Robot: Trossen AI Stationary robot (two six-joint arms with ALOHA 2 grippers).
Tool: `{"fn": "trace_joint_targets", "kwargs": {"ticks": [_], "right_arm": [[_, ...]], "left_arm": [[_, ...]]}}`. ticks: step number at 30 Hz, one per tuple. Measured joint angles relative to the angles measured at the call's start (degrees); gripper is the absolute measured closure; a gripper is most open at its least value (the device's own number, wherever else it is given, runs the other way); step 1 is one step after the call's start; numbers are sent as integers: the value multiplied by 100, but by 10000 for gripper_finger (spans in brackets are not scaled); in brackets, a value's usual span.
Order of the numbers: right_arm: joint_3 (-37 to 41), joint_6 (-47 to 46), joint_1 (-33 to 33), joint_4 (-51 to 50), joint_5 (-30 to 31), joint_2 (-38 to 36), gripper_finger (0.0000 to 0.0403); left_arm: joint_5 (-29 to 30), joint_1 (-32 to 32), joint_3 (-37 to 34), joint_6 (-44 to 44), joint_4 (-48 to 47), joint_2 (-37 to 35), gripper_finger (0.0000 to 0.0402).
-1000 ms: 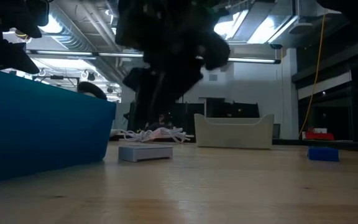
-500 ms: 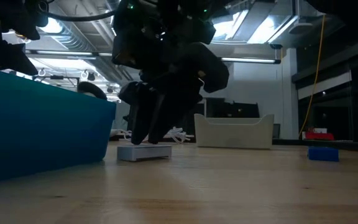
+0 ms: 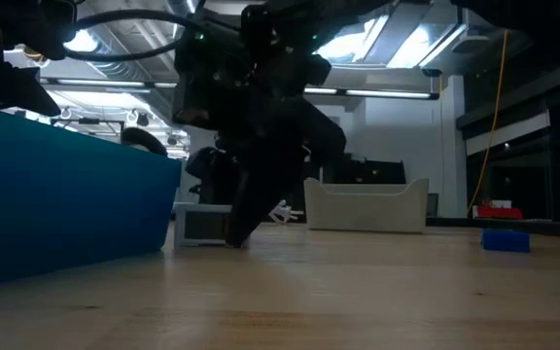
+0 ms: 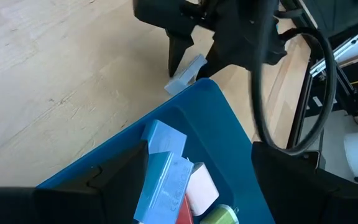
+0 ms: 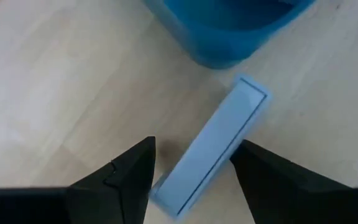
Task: Pick & Place Office items
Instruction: Put the white digital clock into the gray bin
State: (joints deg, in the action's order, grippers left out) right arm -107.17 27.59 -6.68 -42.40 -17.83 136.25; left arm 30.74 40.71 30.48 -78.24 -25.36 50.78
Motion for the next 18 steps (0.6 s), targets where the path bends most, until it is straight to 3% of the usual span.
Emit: {"fn": "trace_joint_targets", "kwargs": {"ticks": [12, 15, 18], "right_arm": [[-15, -381, 31, 150, -144, 146, 195], [-13, -497, 31, 196, -57, 148, 237], [-13, -747, 62, 236, -56, 153, 315]], "left_arm": [[-18, 0, 0, -21, -14, -2, 121], [-2, 0, 0, -9, -21, -1, 121], [41, -2, 0, -9, -22, -2, 121]]}}
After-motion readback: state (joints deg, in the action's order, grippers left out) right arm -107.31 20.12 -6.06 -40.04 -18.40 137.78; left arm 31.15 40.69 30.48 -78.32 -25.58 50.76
